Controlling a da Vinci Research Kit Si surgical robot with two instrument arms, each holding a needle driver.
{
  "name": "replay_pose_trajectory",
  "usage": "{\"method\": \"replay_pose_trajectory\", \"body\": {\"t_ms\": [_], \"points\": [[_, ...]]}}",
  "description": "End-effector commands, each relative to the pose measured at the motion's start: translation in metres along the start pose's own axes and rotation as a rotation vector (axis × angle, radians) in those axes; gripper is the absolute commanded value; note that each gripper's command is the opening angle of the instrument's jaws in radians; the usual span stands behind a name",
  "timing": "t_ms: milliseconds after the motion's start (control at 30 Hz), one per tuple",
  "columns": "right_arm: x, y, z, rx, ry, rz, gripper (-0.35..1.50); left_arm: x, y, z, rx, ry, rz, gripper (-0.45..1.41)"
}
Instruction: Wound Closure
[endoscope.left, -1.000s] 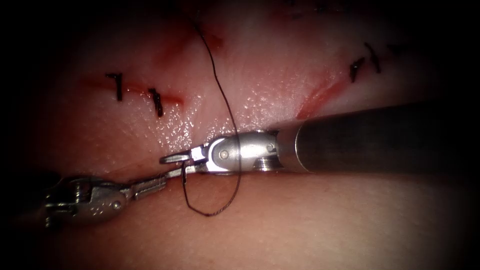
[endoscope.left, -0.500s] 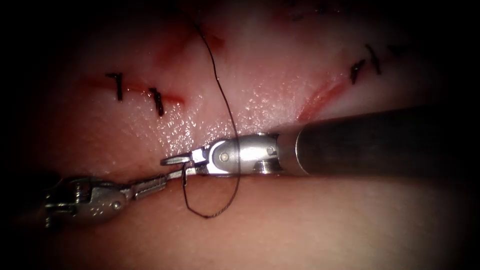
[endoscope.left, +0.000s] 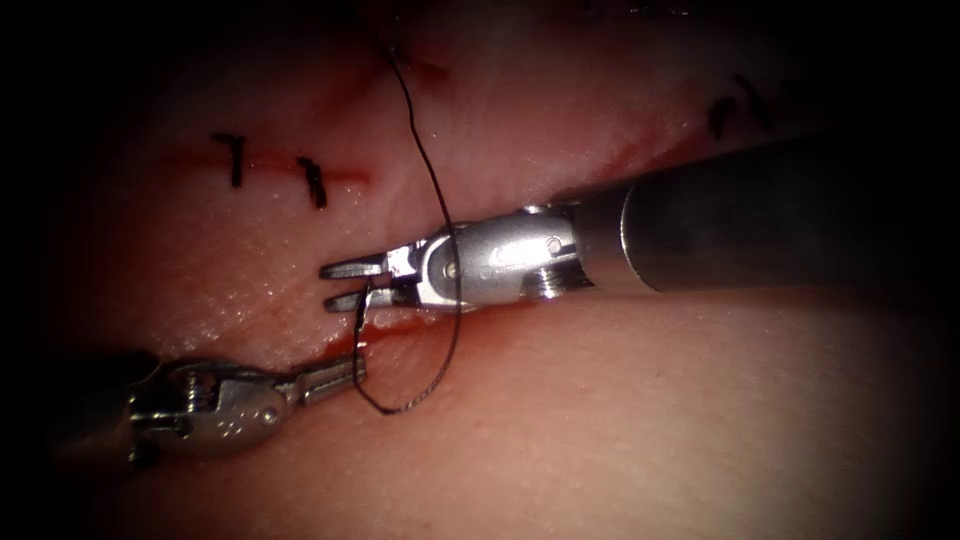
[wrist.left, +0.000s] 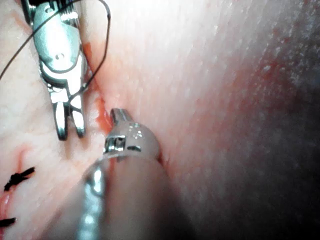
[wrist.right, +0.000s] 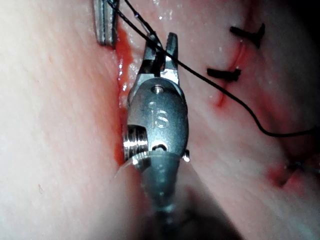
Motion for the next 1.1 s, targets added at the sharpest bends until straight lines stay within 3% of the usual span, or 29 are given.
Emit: {"method": "replay_pose_trajectory", "body": {"t_ms": [33, 367, 633, 1100], "points": [[-0.0005, 0.0008, 0.0013, -0.013, 0.016, 0.000, -0.35, -0.0001, 0.0000, 0.0009, 0.004, 0.001, 0.002, -0.30], [-0.0007, 0.0035, 0.0008, -0.065, 0.093, 0.034, -0.35, -0.0002, 0.0008, 0.0020, -0.007, 0.002, -0.001, -0.28], [0.0010, 0.0055, 0.0003, -0.087, 0.132, 0.069, -0.35, -0.0006, 0.0010, 0.0023, -0.012, -0.003, -0.006, -0.26], [0.0026, 0.0068, 0.0003, -0.096, 0.176, -0.068, -0.35, -0.0008, 0.0010, 0.0021, -0.016, -0.002, -0.003, -0.26]]}}
